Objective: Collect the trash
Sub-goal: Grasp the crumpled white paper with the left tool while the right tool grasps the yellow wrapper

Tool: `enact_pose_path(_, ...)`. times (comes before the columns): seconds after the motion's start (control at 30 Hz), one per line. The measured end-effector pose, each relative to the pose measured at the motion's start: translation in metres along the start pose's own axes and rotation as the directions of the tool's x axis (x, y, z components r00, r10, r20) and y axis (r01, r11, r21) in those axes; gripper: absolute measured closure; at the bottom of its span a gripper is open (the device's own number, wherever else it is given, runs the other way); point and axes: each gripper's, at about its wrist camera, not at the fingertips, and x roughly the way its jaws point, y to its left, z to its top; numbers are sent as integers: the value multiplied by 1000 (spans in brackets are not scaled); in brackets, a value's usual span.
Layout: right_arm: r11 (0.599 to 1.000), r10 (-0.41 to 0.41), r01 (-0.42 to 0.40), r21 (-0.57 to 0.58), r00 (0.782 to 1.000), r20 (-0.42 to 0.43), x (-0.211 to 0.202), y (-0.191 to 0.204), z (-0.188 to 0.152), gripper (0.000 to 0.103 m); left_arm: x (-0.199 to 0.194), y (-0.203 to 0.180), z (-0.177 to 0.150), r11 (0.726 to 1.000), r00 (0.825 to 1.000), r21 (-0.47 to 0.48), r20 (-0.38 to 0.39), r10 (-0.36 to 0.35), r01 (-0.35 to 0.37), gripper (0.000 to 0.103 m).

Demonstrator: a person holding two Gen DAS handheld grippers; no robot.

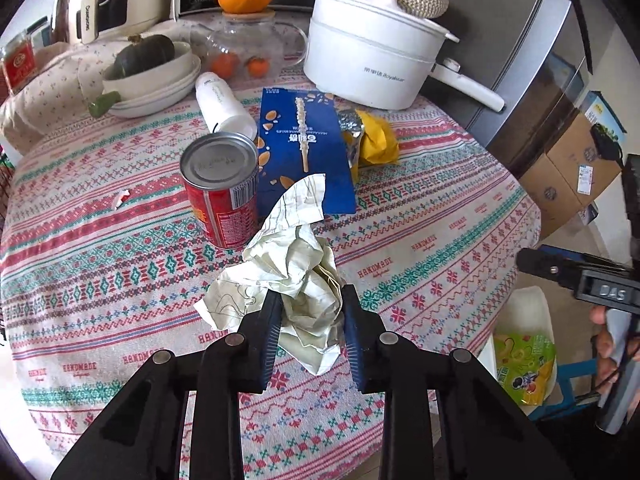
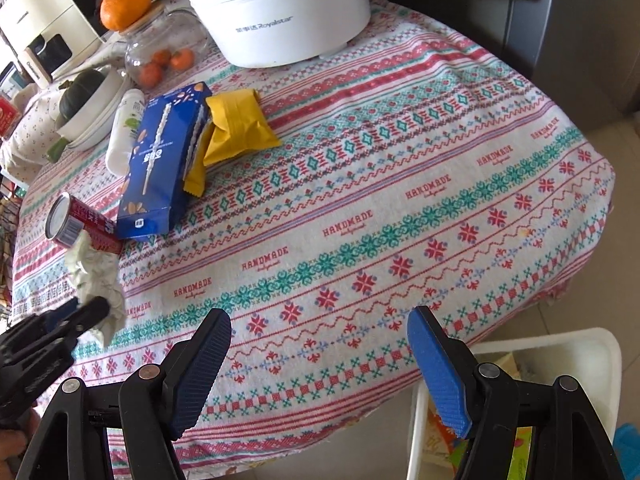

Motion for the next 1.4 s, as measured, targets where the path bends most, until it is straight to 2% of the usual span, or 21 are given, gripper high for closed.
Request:
enact_pose_path(0.17,997,-15,14,-81,1000,-13,12,22,5,26,-37,9,-7,1000,997,11,66,26,-27,72)
enact_pose_path(0.33,997,16,-12,-79,999,47,27,35,33,26,-59,26,-9,998,992,12,108,64,-65,72)
enact_pose_path(0.57,997,78,-79,5,995,58,79,42,82,26,-66,48,-3,996,988,-13,129,89,-88,72)
enact_pose_path(0.83,997,71,-71,3,996,60,133,47,118,27,-58,61,3,995,990,-48,111,92,-87,72)
enact_pose_path(0.9,997,80,-81,11,995,65,143,45,121,31,-56,60,3,995,990,-46,108,93,-89,72)
enact_pose_path(0.97,990,134,-137,34,987,85,147,41,122,45,-54,59,4,995,990,-45,105,93,-89,72)
enact_pose_path(1.0,988,142,-146,42,985,95,148,39,123,47,-53,59,5,995,990,-46,104,94,-90,72)
enact_pose_path(1.07,985,165,-169,36,981,105,147,37,124,64,-52,56,6,995,990,-46,105,92,-88,72)
enact_pose_path(1.17,989,149,-151,8,984,100,140,36,121,68,-54,51,6,995,990,-42,111,90,-85,72)
enact_pose_path(1.23,991,135,-134,-15,985,108,129,35,117,79,-57,46,5,996,989,-39,118,83,-79,72)
enact_pose_path(1.4,990,135,-130,-49,984,119,93,27,104,80,-68,27,2,998,989,-25,140,56,-53,72)
